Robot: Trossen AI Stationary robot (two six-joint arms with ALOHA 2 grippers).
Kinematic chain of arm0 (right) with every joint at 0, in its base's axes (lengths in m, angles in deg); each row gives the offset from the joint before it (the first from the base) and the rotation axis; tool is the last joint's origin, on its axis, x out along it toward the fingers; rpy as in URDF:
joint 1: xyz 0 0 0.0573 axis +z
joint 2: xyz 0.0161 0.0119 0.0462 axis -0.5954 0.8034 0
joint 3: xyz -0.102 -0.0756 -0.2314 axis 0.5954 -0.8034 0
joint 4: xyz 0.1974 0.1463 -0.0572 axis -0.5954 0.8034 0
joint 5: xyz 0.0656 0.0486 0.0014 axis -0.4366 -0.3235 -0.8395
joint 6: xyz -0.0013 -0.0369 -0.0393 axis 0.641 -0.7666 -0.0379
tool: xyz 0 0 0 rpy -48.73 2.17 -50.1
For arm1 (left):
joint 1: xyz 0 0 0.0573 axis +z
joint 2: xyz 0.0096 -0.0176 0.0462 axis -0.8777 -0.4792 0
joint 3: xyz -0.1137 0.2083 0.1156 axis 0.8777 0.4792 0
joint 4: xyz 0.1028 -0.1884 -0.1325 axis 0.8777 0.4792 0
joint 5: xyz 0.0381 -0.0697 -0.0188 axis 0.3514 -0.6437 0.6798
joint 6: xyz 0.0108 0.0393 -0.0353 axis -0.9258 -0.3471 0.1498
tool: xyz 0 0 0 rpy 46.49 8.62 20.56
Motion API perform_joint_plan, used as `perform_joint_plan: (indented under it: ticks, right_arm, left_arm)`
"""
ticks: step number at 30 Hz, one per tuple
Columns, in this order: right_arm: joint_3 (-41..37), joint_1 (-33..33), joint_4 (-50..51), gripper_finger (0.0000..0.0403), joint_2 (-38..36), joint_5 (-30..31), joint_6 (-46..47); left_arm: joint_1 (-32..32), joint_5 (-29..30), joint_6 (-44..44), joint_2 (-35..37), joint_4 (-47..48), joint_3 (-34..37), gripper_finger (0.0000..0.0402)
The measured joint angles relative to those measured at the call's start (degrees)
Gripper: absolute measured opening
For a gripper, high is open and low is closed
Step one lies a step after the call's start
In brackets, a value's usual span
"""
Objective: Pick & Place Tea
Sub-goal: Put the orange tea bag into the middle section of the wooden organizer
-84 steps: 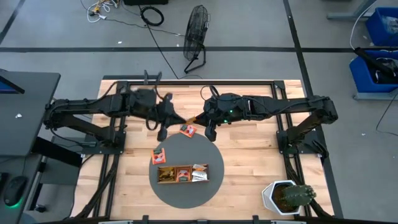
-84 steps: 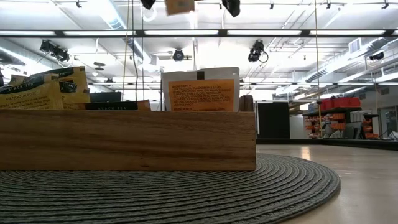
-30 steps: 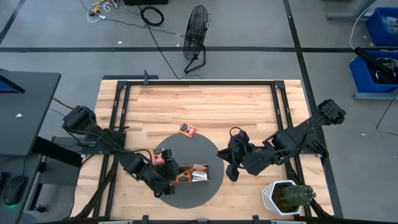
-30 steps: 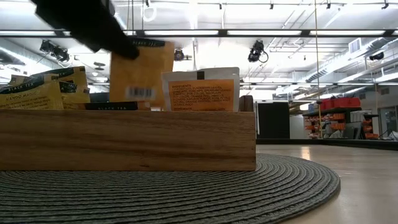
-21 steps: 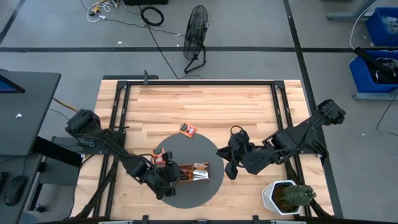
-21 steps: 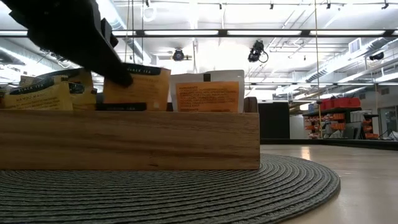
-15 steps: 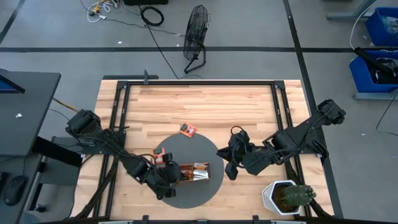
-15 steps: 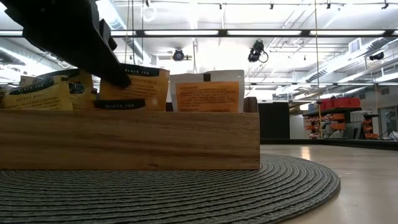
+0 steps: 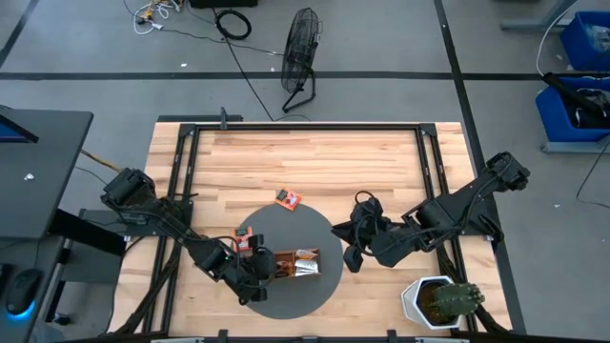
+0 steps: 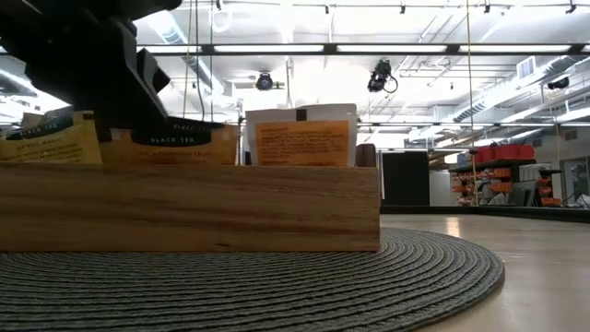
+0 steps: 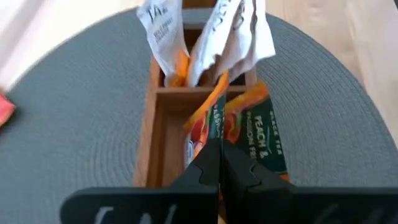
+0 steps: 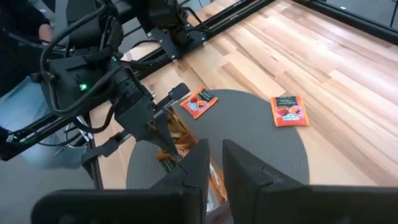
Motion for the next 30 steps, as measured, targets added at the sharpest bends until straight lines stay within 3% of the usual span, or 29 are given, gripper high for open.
perform_joint_plan:
  ticks: [7, 15, 23, 30]
  right_arm:
    - [0.0, 0.0, -0.04, 0.0052, 0.02, 0.0, 0.0]
    - [0.0, 0.0, -0.04, 0.0052, 0.02, 0.0, 0.0]
    - [0.0, 0.0, 0.38, 0.0052, 0.02, -0.08, 0.0]
    - [0.0, -1.16, 0.41, 0.0075, 0.02, -1.93, 0.0]
  left_arm:
    - [0.0, -0.87, 1.0, 0.0, -1.79, 0.23, 0.0017]
    - [0.35, -1.02, 0.33, 1.65, -5.78, 0.26, 0.0104]
    - [2.41, -0.97, -3.95, 7.76, -4.8, 0.28, 0.0178]
    - [6.88, 0.12, -1.64, 17.76, 4.88, 0.28, 0.0194]
